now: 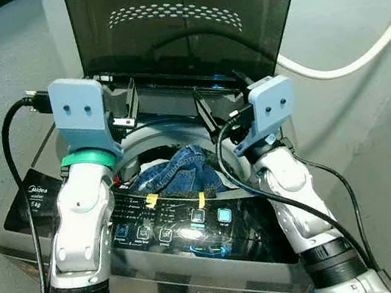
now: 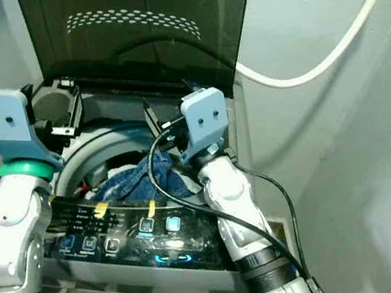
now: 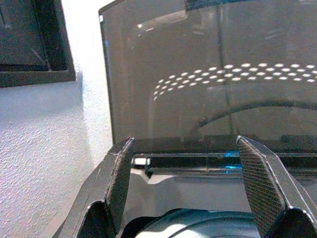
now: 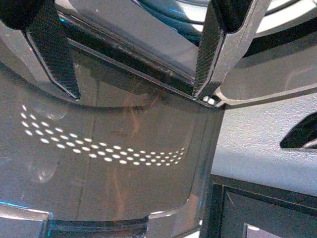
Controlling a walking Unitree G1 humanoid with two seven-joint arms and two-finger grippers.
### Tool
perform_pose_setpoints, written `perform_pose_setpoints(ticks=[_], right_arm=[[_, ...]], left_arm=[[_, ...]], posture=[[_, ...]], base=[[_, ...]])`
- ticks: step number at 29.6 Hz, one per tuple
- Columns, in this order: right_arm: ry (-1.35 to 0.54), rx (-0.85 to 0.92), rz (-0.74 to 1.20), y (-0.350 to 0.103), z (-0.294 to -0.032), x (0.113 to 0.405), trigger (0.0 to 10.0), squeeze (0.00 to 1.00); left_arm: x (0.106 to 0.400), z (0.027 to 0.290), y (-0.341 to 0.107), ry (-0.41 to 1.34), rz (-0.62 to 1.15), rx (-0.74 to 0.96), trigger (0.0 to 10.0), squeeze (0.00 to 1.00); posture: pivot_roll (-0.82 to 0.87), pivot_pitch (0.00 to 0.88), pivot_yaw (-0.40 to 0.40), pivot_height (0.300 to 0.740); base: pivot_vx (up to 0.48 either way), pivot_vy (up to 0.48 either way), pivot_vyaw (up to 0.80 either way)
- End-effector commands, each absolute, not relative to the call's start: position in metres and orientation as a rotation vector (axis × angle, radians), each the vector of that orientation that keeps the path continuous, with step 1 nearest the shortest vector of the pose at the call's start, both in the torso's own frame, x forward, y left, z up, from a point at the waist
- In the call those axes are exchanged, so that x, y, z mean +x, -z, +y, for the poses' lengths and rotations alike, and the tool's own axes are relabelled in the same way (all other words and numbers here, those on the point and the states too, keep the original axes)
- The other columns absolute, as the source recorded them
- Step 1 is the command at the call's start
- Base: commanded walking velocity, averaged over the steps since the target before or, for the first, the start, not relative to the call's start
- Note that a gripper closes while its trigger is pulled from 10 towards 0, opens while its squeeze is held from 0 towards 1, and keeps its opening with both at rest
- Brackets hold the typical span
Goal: Clothes washing
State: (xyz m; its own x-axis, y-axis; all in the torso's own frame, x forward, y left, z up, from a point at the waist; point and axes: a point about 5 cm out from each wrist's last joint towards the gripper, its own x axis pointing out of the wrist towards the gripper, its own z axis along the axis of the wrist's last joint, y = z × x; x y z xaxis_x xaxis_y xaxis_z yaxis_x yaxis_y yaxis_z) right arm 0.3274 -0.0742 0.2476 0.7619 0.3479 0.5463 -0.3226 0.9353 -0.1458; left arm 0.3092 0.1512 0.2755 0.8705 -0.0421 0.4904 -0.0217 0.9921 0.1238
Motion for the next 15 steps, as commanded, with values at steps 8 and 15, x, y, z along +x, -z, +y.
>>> perform_pose_setpoints(ticks=[8,15], right_arm=[[-0.364,-0.05,-0.601,-0.245,-0.0783,0.3274,10.0,0.0],[-0.35,-0.045,-0.607,-0.2452,-0.0797,0.3267,10.0,0.0]], left_arm=[[0.3115,0.1555,-0.2685,-0.013,-0.5,0.143,10.0,0.0],[0.3122,0.1631,-0.269,-0.03,-0.5,0.164,10.0,0.0]], posture=[[0.18,0.014,-0.063,0.74],[0.18,0.022,-0.049,0.74]], base=[[0.0,0.0,0.0],[0.0,0.0,0.0]])
